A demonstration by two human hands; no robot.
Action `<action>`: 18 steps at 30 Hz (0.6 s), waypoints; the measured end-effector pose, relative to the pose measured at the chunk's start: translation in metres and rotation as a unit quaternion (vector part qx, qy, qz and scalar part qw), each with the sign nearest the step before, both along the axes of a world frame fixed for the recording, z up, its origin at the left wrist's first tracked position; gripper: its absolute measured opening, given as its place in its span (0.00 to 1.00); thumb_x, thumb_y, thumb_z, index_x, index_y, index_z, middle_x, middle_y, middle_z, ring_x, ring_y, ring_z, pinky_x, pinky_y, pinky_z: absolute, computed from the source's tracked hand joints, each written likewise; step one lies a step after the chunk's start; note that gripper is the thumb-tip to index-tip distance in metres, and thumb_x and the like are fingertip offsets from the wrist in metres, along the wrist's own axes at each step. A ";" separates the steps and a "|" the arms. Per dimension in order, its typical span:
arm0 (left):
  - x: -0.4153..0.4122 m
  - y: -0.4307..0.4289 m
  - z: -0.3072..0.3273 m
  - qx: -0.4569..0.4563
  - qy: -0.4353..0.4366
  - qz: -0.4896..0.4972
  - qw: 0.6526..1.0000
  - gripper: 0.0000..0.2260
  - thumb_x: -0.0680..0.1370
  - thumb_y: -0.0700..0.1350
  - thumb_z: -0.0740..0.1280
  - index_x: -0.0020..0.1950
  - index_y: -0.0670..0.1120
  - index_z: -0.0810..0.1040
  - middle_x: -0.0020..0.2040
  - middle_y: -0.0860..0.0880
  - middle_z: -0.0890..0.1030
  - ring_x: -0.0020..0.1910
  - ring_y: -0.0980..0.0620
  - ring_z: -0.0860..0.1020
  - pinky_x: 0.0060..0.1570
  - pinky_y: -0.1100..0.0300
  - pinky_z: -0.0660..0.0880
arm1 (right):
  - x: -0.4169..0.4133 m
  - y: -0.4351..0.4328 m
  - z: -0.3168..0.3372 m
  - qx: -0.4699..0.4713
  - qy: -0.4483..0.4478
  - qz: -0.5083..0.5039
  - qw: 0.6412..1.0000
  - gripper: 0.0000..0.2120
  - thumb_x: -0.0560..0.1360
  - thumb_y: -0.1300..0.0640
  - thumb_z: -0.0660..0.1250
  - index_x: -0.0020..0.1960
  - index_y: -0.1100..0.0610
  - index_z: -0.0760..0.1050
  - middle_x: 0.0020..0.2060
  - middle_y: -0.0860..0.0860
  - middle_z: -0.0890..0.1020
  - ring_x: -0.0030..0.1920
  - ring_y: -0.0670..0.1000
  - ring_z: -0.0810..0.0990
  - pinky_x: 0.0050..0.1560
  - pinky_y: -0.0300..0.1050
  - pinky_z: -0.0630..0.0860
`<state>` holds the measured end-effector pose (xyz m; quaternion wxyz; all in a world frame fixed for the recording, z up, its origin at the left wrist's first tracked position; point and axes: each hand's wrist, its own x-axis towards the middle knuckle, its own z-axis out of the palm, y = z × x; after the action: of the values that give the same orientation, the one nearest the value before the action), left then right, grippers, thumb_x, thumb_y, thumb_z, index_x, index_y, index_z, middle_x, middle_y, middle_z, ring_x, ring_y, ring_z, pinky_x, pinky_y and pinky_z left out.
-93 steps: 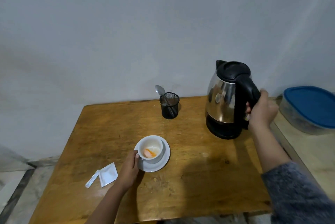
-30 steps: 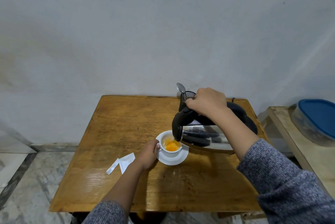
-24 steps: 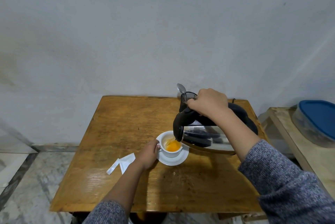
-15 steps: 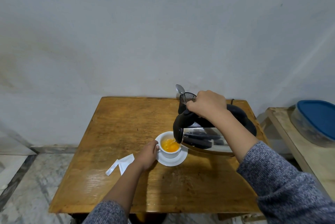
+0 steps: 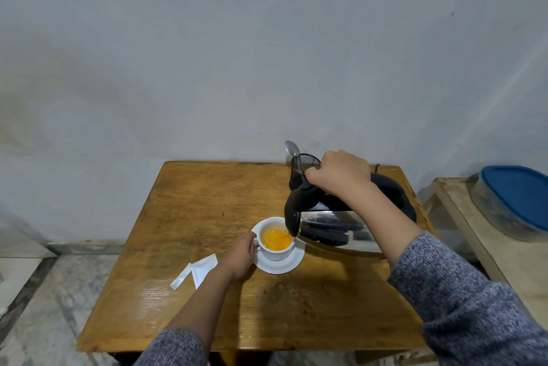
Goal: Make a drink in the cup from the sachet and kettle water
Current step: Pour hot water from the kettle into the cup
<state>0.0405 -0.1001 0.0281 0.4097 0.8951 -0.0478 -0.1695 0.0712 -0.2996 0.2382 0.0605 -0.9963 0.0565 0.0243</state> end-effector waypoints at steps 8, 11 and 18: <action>0.000 -0.001 0.000 0.001 0.002 0.006 1.000 0.12 0.80 0.45 0.54 0.59 0.47 0.73 0.59 0.44 0.77 0.52 0.51 0.73 0.52 0.60 0.68 | -0.002 0.001 0.002 0.004 -0.007 -0.011 1.000 0.14 0.72 0.47 0.61 0.32 0.54 0.67 0.29 0.49 0.72 0.31 0.50 0.71 0.29 0.39 0.62; 0.000 -0.002 0.001 -0.006 0.002 0.013 1.000 0.12 0.80 0.45 0.54 0.59 0.46 0.73 0.59 0.44 0.77 0.53 0.51 0.74 0.52 0.60 0.68 | -0.003 0.002 0.003 0.004 -0.007 -0.016 1.000 0.14 0.72 0.47 0.61 0.33 0.54 0.67 0.29 0.49 0.72 0.30 0.49 0.70 0.29 0.39 0.61; -0.001 -0.004 0.002 -0.015 0.002 0.029 0.999 0.12 0.81 0.45 0.54 0.59 0.46 0.73 0.59 0.43 0.77 0.53 0.50 0.74 0.52 0.59 0.68 | -0.005 0.003 0.005 0.010 -0.011 -0.019 1.000 0.12 0.72 0.47 0.62 0.38 0.55 0.70 0.29 0.49 0.71 0.29 0.48 0.68 0.29 0.39 0.61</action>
<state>0.0392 -0.1041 0.0297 0.4282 0.8893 -0.0233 -0.1587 0.0664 -0.2965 0.2429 0.0718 -0.9945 0.0746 0.0127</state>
